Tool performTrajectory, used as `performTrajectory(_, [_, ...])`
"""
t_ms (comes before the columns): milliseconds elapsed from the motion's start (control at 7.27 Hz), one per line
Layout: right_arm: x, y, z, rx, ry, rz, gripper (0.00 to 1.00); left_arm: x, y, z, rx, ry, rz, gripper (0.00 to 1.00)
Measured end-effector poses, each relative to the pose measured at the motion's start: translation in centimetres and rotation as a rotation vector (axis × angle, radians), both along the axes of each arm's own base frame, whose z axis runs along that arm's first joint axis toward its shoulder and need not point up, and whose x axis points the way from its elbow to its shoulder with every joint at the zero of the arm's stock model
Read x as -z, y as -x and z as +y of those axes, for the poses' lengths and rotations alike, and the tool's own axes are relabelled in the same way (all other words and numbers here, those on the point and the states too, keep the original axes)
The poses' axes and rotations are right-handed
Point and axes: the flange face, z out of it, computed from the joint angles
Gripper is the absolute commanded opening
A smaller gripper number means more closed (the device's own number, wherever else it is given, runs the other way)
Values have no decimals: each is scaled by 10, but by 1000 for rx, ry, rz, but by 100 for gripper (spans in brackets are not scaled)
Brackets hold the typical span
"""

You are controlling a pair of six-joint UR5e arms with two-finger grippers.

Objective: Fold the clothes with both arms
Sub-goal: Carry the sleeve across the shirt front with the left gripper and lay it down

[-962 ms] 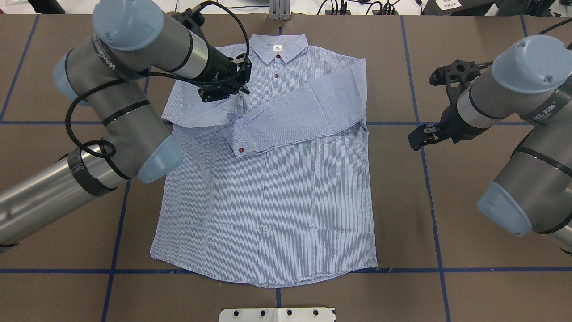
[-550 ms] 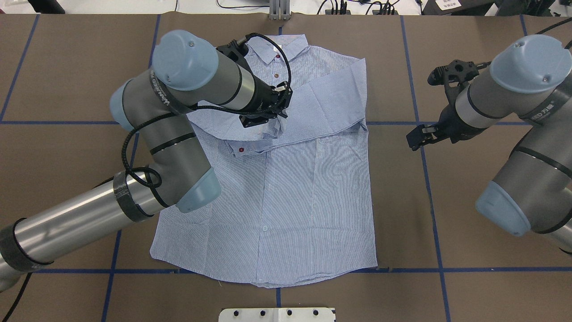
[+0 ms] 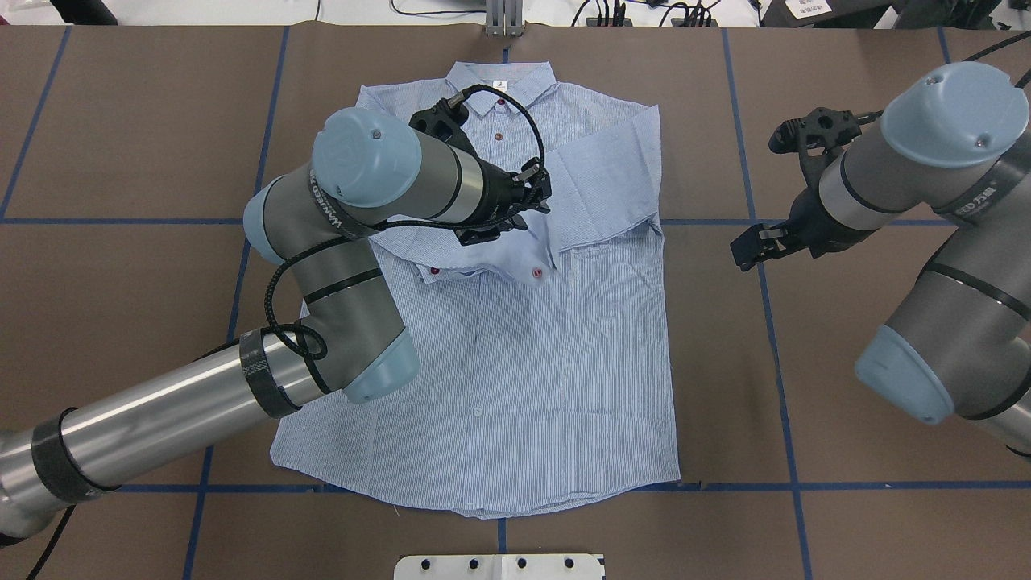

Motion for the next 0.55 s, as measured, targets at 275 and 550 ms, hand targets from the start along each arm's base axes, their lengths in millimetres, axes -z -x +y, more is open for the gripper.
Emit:
performTrajectory(275, [0, 0, 0, 2, 1, -4, 100, 0, 0, 11, 11, -75, 48, 100])
performTrajectory(550, [1, 2, 3, 16, 26, -25, 100, -20, 22, 21, 61, -121, 48, 100])
